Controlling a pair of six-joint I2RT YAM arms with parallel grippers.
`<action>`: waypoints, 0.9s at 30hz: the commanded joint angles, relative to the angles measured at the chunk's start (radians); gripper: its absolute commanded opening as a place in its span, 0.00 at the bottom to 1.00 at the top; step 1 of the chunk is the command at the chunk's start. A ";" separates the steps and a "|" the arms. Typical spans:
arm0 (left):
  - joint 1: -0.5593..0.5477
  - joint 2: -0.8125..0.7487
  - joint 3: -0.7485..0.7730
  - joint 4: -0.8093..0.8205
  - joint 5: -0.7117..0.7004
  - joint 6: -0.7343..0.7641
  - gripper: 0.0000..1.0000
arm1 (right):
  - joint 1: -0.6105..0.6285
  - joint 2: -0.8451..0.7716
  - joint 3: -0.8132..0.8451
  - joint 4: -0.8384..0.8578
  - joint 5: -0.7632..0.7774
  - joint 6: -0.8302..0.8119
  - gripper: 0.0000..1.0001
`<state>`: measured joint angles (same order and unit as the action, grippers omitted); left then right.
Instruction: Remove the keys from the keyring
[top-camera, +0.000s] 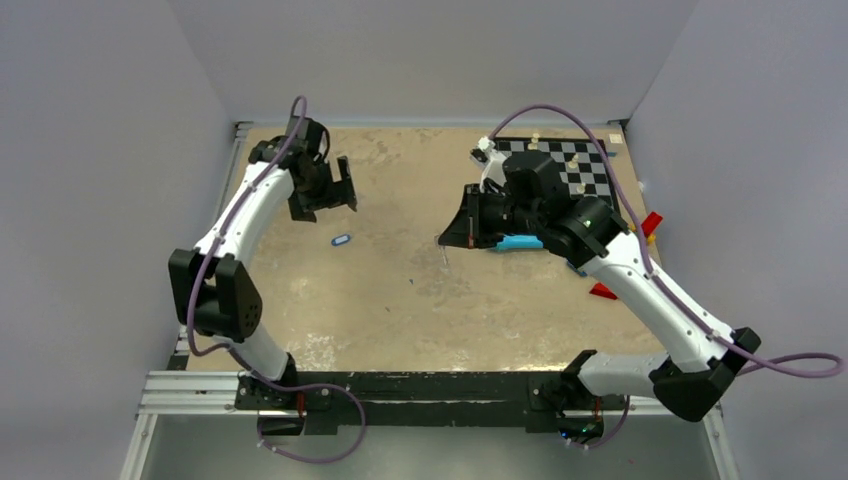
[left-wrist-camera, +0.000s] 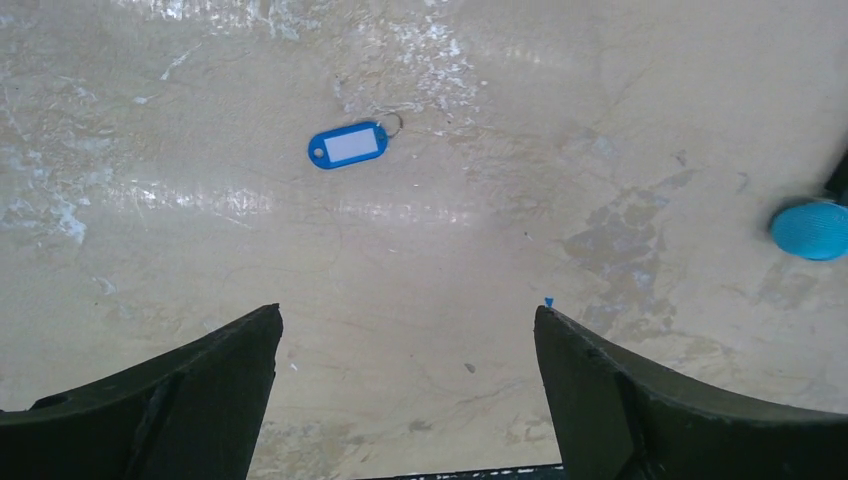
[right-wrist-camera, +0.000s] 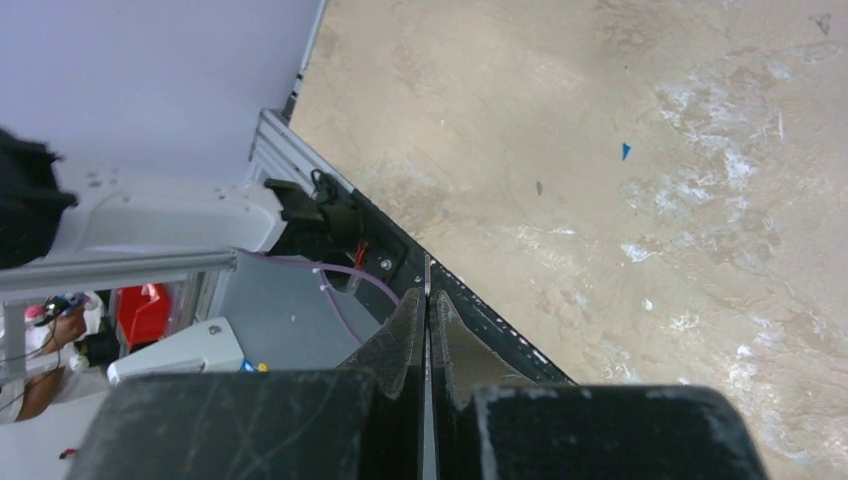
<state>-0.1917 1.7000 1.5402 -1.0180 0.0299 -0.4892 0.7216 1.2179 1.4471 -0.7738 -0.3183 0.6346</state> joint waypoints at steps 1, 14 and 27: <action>0.003 -0.173 -0.035 0.028 0.045 -0.036 1.00 | -0.001 0.075 0.034 -0.033 0.094 -0.015 0.00; 0.003 -0.513 -0.297 0.034 0.106 -0.059 1.00 | -0.082 0.564 0.266 -0.114 0.108 -0.056 0.00; 0.003 -0.619 -0.345 0.010 0.115 -0.042 1.00 | -0.094 0.908 0.432 -0.134 0.065 -0.070 0.00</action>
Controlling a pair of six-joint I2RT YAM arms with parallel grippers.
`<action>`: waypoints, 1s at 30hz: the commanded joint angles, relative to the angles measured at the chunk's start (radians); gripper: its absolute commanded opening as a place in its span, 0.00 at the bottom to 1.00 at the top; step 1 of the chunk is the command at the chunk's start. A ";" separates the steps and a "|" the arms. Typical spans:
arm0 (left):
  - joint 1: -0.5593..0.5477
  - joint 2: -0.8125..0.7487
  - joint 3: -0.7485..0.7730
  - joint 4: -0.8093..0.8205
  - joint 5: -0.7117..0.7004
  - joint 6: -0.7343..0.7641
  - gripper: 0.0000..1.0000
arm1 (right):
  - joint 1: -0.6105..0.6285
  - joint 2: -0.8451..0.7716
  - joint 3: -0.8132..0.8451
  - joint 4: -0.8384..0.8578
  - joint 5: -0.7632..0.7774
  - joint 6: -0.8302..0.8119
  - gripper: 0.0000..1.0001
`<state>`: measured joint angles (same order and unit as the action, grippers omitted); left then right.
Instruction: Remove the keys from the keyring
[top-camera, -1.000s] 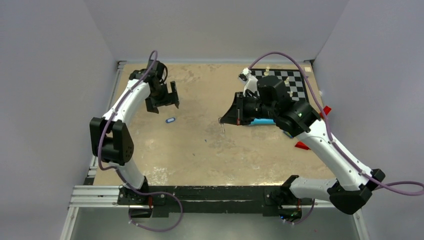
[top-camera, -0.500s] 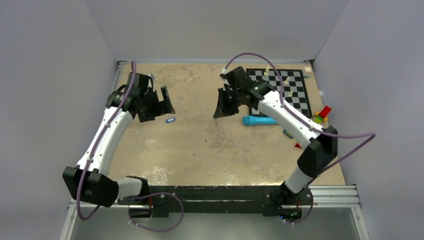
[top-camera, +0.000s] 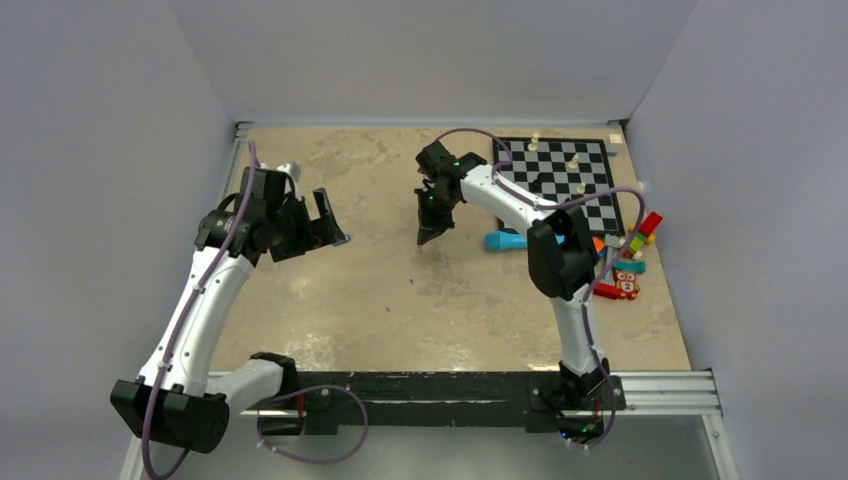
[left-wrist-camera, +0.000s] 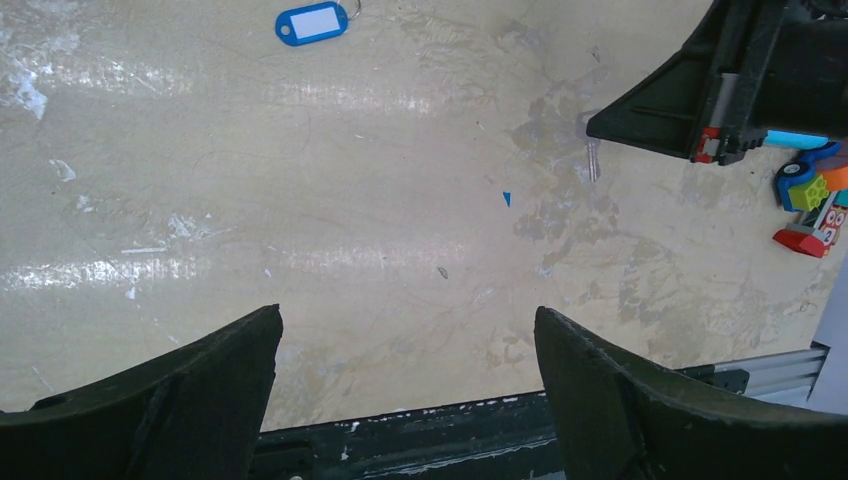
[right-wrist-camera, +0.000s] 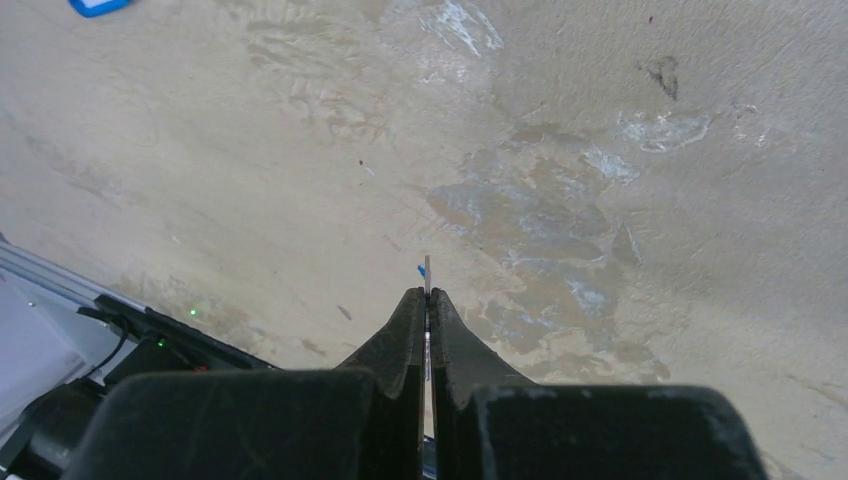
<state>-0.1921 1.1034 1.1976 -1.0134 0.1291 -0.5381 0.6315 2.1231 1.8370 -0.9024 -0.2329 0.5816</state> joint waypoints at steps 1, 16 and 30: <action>0.003 -0.026 -0.003 0.004 0.016 0.008 1.00 | -0.004 0.003 0.035 0.003 -0.021 -0.018 0.00; 0.003 -0.041 0.014 0.000 0.014 0.009 1.00 | -0.017 -0.149 -0.035 -0.005 -0.013 -0.066 0.60; 0.003 -0.108 0.022 0.057 -0.019 0.055 1.00 | -0.015 -0.712 -0.212 0.087 0.093 -0.212 0.62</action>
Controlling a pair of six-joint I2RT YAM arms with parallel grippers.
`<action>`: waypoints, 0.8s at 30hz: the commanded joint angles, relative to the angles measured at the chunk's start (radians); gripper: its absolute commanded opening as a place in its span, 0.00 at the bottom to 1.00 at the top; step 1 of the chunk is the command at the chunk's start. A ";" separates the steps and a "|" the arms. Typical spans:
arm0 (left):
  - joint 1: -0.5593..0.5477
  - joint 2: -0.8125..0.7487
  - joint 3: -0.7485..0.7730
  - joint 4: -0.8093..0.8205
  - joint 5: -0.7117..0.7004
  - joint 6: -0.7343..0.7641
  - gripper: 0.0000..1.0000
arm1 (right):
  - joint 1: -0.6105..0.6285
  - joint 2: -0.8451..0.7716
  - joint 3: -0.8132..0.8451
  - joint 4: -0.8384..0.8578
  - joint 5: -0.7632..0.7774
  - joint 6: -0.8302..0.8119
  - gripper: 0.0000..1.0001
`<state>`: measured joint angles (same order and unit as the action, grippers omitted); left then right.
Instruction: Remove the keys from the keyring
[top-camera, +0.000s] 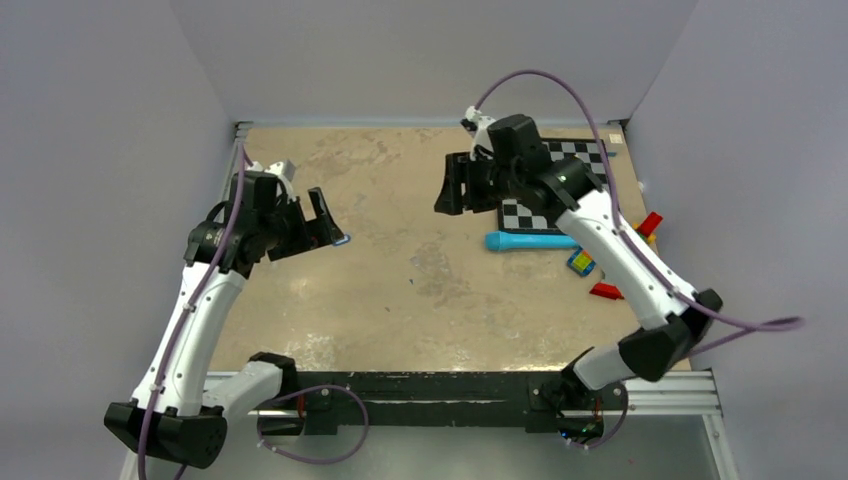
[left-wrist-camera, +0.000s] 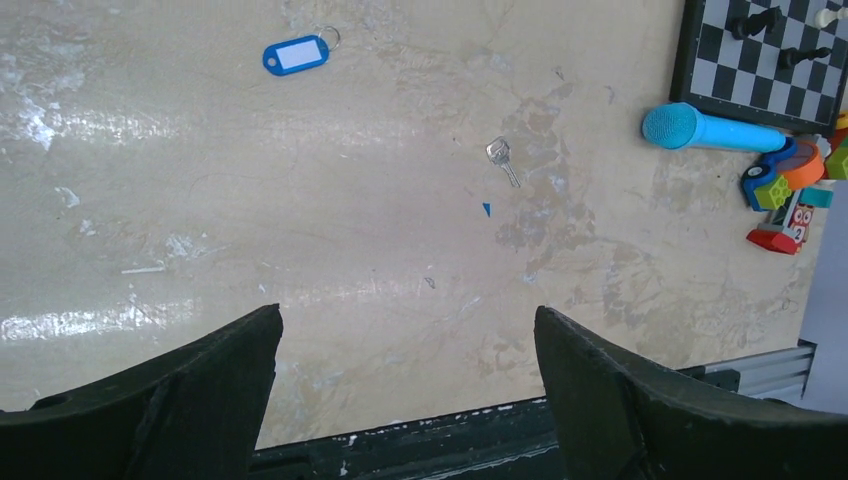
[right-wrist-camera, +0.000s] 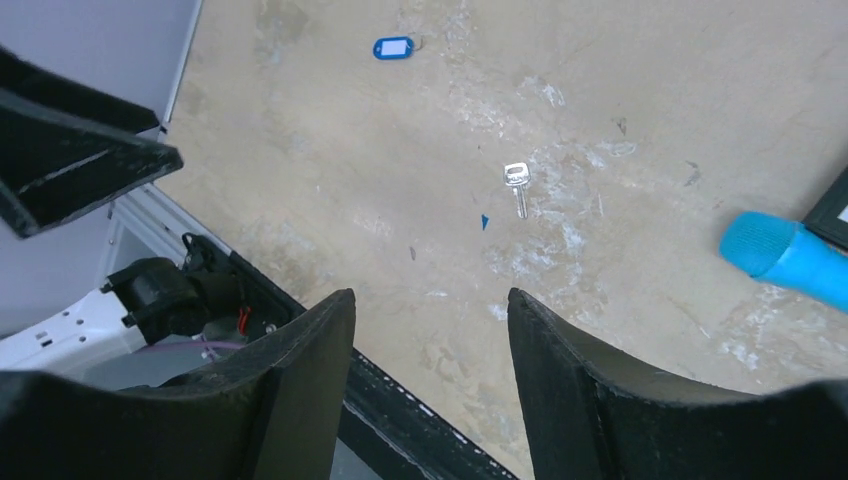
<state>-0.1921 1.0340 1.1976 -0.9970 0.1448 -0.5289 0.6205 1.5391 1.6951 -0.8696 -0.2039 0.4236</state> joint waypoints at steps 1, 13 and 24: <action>0.003 -0.047 0.020 0.048 -0.044 0.051 1.00 | -0.005 -0.162 -0.086 0.061 0.070 -0.051 0.62; 0.003 -0.176 -0.086 0.141 -0.058 0.006 1.00 | -0.006 -0.558 -0.378 0.317 0.338 0.112 0.64; 0.003 -0.353 -0.210 0.233 -0.101 -0.034 1.00 | -0.005 -0.666 -0.466 0.388 0.362 0.134 0.74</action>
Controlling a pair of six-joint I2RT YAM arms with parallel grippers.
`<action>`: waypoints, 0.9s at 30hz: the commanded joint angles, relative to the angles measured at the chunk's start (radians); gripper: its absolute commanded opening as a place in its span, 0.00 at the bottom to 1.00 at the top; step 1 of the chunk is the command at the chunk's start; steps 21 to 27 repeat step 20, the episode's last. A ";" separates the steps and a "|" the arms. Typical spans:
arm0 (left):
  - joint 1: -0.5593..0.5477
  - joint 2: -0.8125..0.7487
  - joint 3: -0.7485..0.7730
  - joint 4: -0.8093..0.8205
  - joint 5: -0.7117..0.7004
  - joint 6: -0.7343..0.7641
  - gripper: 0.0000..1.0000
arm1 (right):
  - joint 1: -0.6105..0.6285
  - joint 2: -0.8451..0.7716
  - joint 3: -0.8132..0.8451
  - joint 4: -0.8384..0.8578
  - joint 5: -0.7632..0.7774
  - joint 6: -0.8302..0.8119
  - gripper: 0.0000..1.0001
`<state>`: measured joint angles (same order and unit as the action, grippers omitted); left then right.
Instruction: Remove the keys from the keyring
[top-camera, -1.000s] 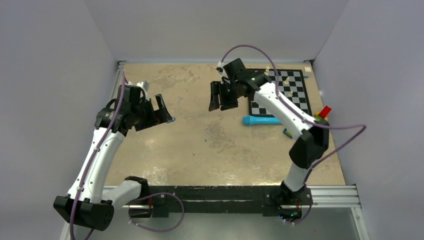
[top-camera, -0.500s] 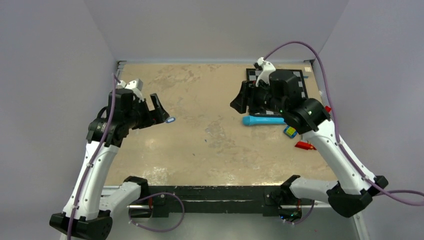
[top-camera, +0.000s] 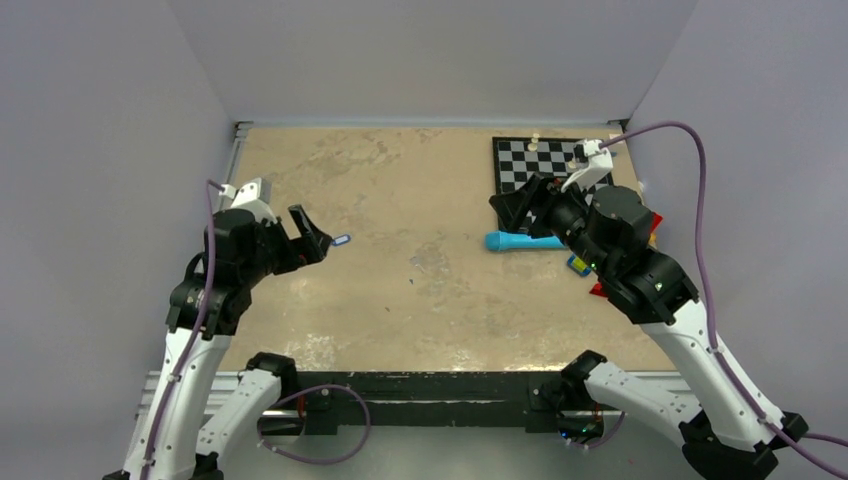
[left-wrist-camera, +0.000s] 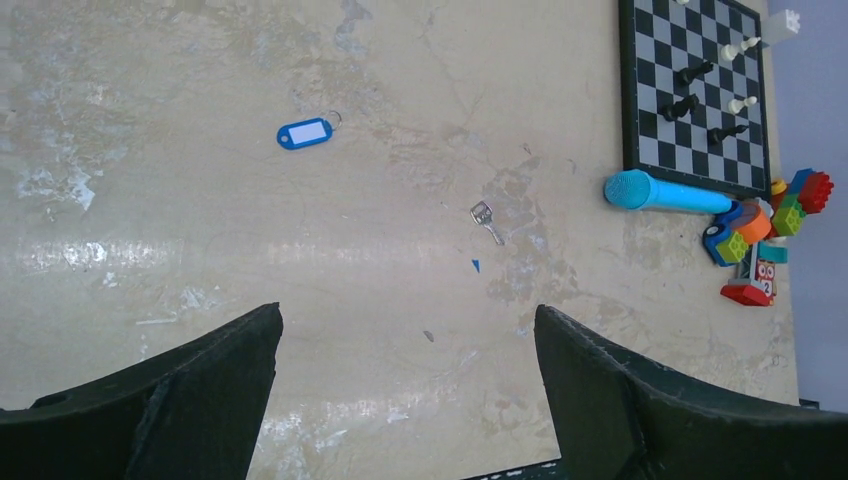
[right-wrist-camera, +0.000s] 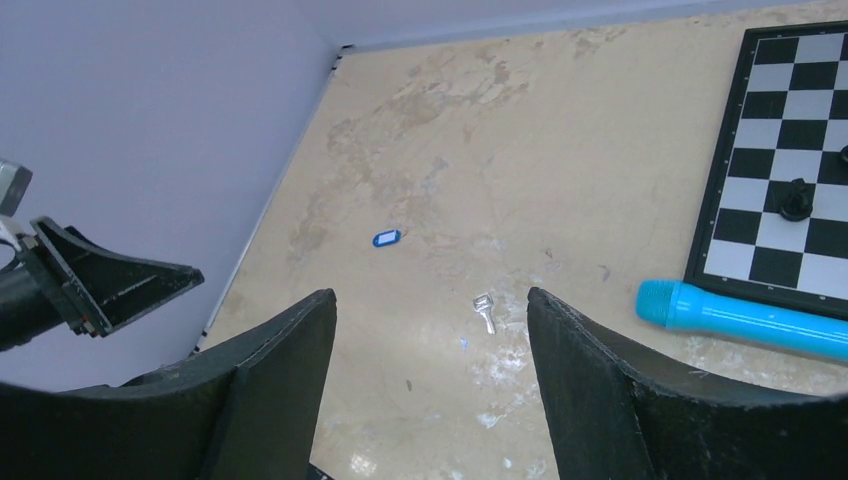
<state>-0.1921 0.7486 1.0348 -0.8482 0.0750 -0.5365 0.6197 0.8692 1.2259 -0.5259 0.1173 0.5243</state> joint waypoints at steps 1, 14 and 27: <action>0.003 -0.087 -0.058 0.096 -0.035 -0.029 1.00 | -0.004 0.004 0.004 0.037 0.045 0.039 0.74; 0.003 -0.109 -0.071 0.104 -0.046 -0.049 1.00 | -0.005 -0.019 0.004 -0.012 0.070 0.058 0.74; 0.003 -0.111 -0.074 0.107 -0.046 -0.051 1.00 | -0.004 -0.008 0.040 -0.043 0.078 0.044 0.75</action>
